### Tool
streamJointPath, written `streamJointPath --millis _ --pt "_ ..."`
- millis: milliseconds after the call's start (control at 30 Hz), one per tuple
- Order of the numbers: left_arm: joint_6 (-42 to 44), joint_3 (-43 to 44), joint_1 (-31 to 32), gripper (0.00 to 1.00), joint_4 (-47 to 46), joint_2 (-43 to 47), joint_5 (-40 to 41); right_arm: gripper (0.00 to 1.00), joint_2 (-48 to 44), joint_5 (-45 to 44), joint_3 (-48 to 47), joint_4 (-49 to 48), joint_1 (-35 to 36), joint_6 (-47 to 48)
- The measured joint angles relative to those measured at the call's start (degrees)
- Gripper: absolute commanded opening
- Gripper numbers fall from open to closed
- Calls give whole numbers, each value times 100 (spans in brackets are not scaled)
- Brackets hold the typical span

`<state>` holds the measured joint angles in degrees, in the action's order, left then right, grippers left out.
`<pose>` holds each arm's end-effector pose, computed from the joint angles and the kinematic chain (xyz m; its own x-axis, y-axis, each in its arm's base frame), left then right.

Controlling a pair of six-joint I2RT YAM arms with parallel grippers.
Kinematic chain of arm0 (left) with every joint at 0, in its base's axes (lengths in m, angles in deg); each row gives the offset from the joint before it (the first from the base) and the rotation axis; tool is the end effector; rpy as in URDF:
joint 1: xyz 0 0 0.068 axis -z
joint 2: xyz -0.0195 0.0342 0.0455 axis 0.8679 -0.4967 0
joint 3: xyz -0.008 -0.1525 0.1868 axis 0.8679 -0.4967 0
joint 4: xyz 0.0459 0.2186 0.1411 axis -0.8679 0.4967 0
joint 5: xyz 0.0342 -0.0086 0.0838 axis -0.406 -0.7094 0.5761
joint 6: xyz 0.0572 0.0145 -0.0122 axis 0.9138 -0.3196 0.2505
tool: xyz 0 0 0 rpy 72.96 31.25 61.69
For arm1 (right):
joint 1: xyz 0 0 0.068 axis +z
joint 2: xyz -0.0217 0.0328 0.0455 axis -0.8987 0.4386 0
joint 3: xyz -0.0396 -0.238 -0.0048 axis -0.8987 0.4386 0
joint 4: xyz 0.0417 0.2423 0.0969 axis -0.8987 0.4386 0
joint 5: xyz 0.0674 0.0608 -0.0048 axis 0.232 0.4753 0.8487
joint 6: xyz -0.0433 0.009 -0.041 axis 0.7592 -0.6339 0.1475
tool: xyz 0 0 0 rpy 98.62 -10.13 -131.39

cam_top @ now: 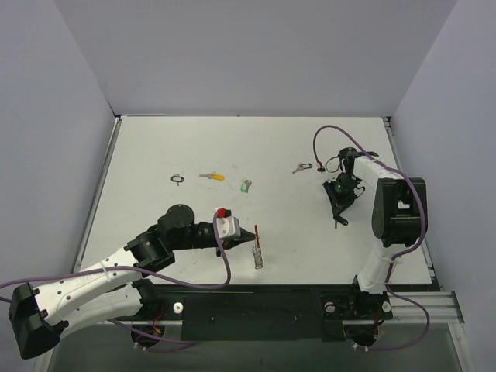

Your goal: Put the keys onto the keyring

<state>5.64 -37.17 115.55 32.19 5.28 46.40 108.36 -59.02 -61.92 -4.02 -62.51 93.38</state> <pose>0.1175 -0.2041 0.2761 0.0767 0.1574 -0.9846 0.9860 0.1349 0.0984 0.3522 0.0205 0.1174 -0.8410 -0.4156 -0.3465 -0.4776 0.8711 0.1145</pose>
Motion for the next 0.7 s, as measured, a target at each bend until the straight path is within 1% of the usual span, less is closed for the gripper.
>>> streamJointPath --millis 100,233,433,533,700 --pt "0 0 0 0 0 0 0 9 0 -2 0 0 -2 0" --pt "0 0 0 0 2 0 0 9 0 -2 0 2 -7 0" --pt "0 0 0 0 7 -9 0 6 0 0 0 0 -31 0" --pt "0 0 0 0 11 -9 -2 0 0 0 0 0 -31 0" --pt "0 0 0 0 20 -9 -2 0 0 2 -2 11 -31 2"
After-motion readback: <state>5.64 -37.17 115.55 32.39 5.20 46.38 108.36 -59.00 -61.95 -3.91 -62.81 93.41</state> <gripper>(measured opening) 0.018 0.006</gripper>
